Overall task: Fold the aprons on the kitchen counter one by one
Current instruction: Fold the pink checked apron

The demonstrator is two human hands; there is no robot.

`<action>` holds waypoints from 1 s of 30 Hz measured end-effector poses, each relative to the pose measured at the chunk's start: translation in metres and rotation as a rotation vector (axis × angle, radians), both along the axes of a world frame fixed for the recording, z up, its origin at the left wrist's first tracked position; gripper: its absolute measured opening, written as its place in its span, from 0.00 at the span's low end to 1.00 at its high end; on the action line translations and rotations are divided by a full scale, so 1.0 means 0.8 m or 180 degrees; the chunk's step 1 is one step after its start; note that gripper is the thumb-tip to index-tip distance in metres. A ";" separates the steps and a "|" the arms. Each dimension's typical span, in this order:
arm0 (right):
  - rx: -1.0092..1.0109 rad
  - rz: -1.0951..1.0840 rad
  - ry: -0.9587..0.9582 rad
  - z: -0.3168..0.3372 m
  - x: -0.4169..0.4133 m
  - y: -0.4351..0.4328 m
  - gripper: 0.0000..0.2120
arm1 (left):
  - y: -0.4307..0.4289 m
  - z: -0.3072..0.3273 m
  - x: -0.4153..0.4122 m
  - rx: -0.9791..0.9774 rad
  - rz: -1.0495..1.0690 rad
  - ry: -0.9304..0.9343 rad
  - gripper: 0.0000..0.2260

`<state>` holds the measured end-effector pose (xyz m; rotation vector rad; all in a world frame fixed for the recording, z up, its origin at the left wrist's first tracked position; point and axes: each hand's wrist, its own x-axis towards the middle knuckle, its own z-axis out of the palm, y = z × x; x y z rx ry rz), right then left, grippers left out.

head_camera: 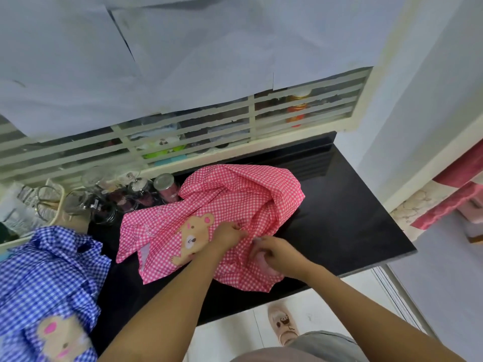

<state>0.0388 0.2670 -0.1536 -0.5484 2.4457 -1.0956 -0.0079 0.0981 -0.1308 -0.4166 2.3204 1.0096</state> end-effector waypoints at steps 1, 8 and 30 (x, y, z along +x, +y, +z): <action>-0.0006 -0.0421 -0.0113 -0.002 -0.002 0.015 0.17 | -0.001 -0.002 0.004 -0.0120 -0.0104 -0.0051 0.11; 0.1013 -0.2575 0.0063 -0.029 -0.026 0.145 0.08 | -0.005 -0.011 0.027 0.0827 0.0935 0.0168 0.12; 0.0177 -0.0583 0.0725 0.171 -0.082 -0.017 0.14 | -0.023 0.143 0.058 -0.0555 0.0026 0.1790 0.52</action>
